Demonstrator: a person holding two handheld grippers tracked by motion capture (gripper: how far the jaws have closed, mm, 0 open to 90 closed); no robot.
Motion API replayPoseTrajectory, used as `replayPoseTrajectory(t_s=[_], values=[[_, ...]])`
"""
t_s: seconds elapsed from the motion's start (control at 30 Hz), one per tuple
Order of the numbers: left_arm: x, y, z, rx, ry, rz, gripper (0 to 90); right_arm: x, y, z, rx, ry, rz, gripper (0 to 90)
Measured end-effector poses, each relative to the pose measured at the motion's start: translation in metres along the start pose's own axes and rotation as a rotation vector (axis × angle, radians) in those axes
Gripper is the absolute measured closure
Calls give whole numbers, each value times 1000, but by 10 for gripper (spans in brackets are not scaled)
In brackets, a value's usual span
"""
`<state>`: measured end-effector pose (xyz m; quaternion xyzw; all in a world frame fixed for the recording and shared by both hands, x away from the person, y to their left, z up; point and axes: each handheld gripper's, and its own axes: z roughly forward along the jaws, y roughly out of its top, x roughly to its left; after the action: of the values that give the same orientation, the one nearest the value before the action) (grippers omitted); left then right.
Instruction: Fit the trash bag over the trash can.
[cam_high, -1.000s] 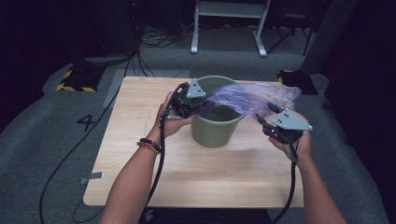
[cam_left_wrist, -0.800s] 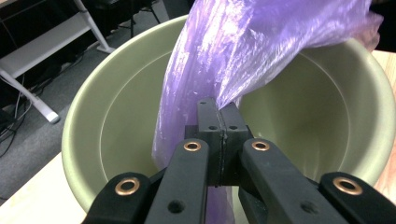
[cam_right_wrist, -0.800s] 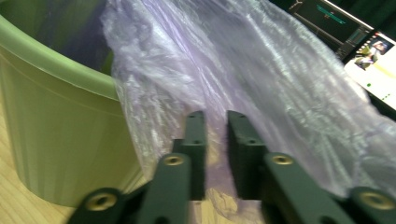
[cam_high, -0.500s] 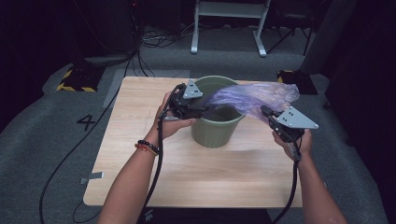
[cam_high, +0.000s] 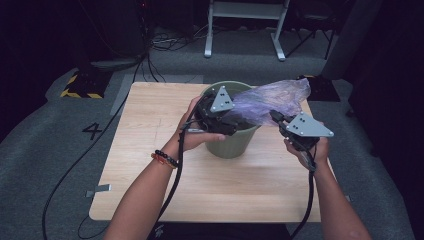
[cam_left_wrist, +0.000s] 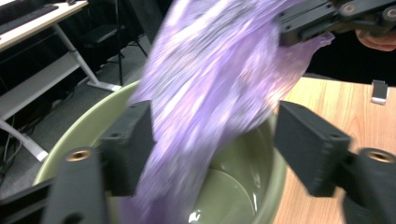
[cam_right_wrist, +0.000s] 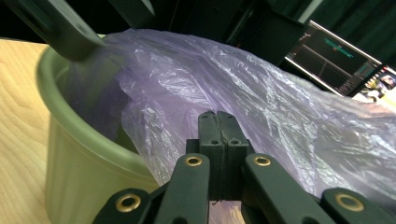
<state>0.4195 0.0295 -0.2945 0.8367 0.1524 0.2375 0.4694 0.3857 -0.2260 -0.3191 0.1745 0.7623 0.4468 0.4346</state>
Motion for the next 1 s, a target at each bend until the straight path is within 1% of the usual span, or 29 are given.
replayPoseTrajectory(t_s=[0.07, 0.1, 0.17, 0.23, 0.3, 0.33, 0.4, 0.47, 0.53, 0.6, 0.7, 0.77, 0.87, 0.93, 1.0], values=[[-2, 1, 3, 3, -32, 13, 418, 4, 4, 2, -4, 19, -7, 900], [-3, 1, 4, 7, -32, 17, 459, 6, 6, 4, -9, 27, -11, 900], [-4, 1, 5, 21, -29, 34, 558, 9, 9, 5, -15, 34, -19, 900], [-5, 0, 5, 31, -26, 54, 706, 13, 12, 5, -29, 42, -21, 898], [-5, -2, 3, 30, -19, 61, 814, 17, 14, 3, -38, 53, -19, 873], [-4, -4, 1, 30, -11, 59, 849, 18, 15, 2, -43, 57, -22, 856], [-3, -8, -3, 24, -2, 53, 893, 21, 16, 0, -59, 71, -16, 854], [0, -13, -8, 17, 0, 48, 899, 24, 16, -1, -65, 87, -15, 842], [1, -18, -11, 20, 10, 42, 900, 27, 17, -1, -64, 102, -21, 782], [3, -23, -15, 14, 13, 29, 900, 28, 17, -2, -79, 102, -2, 699], [7, -29, -20, 11, 19, 15, 900, 27, 17, -11, -132, 126, 42, 610], [9, -34, -24, 8, 27, 3, 900, 24, 16, -18, -159, 108, 72, 557], [12, -43, -27, 8, 34, -22, 899, 17, 12, -28, -180, 85, 110, 493], [13, -48, -28, 11, 39, -29, 899, 10, 8, -30, -168, 56, 128, 455], [13, -51, -30, 7, 42, -36, 899, 2, 2, -28, -152, 60, 177, 425]])
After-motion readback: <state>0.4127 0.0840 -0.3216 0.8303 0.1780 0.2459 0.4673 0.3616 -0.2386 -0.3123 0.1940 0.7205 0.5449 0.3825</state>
